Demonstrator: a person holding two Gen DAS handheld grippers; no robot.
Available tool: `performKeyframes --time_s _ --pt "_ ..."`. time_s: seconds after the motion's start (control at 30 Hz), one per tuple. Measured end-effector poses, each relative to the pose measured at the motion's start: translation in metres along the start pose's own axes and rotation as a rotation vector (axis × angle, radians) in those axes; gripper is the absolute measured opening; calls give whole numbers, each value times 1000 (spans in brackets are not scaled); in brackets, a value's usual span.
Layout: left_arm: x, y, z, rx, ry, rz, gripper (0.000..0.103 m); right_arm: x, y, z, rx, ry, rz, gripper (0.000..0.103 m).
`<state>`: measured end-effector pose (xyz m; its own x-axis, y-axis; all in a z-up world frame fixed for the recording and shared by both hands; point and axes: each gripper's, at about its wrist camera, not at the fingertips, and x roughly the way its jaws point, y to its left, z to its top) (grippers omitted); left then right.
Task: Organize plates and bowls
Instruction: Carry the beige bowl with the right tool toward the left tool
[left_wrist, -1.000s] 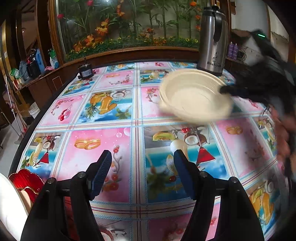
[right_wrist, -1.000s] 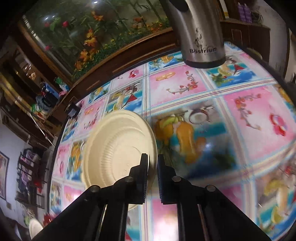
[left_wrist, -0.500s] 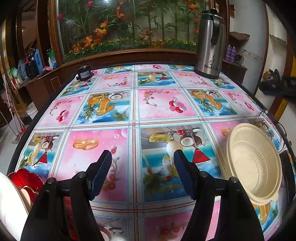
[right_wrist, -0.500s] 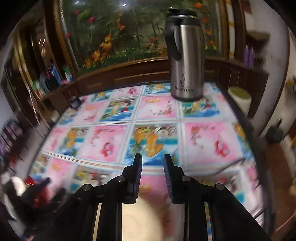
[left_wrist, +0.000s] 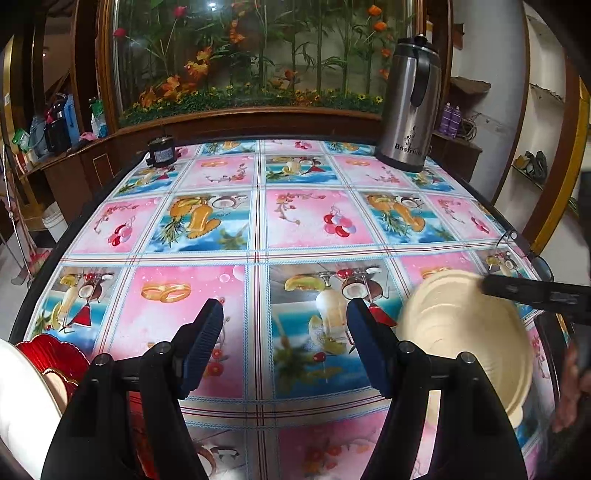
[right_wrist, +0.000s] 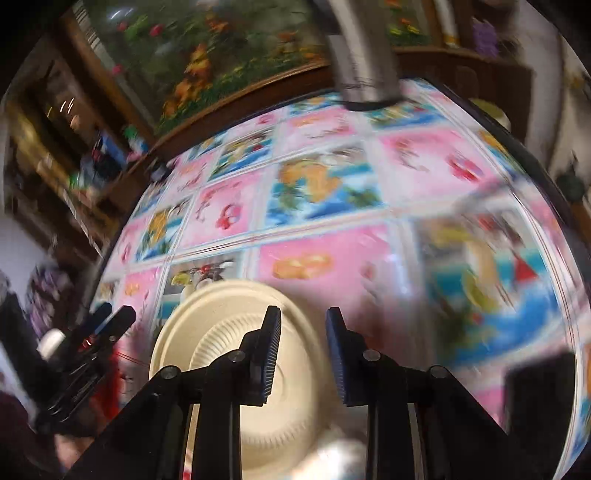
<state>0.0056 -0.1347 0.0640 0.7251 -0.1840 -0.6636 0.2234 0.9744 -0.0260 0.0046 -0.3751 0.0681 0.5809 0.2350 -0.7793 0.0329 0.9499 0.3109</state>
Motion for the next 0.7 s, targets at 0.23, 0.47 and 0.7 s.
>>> performKeyframes --time_s 0.23,0.47,0.7 --pt "6 -1 1 -13 32 -113 69 16 37 11 -145 -141 31 27" --pt "16 -12 0 -29 117 -341 69 -34 -16 -16 153 -196 125 37" --pt "38 -28 -11 -31 239 -413 35 -34 -27 -50 230 -104 149 37"
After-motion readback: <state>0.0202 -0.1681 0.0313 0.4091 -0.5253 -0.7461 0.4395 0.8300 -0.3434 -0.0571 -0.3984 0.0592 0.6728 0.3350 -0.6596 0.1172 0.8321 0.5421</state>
